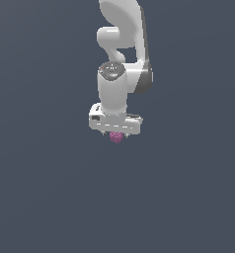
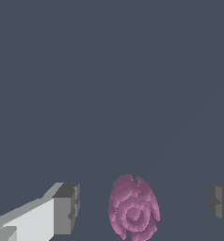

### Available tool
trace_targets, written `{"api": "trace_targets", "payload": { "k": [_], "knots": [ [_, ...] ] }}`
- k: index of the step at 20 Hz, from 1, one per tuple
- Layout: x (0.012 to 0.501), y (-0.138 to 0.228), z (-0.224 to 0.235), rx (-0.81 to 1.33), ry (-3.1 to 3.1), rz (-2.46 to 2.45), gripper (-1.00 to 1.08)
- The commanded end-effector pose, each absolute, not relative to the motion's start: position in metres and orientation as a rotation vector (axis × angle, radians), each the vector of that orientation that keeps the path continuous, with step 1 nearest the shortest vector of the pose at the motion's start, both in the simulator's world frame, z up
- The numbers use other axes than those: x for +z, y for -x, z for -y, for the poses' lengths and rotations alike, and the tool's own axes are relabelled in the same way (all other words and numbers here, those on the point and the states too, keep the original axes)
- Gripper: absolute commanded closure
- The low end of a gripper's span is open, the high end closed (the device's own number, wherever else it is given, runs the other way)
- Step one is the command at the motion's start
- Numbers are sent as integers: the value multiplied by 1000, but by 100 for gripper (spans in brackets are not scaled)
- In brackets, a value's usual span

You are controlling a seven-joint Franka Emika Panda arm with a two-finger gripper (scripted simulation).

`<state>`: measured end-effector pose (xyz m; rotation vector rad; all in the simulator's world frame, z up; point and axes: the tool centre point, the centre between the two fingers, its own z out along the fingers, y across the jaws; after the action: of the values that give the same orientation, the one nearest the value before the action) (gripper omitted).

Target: Pick up the object and move it to a goal position.

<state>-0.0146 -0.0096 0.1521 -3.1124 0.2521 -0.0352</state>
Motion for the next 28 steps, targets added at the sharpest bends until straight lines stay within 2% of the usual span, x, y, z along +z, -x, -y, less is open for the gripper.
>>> {"api": "trace_targets", "payload": {
  "k": [1, 14, 28],
  "knots": [
    [141, 25, 9, -28, 3107, -333, -92],
    [95, 77, 10, -3, 3057, -712, -92],
    [79, 85, 10, 0, 3048, -760, -92]
  ]
}}
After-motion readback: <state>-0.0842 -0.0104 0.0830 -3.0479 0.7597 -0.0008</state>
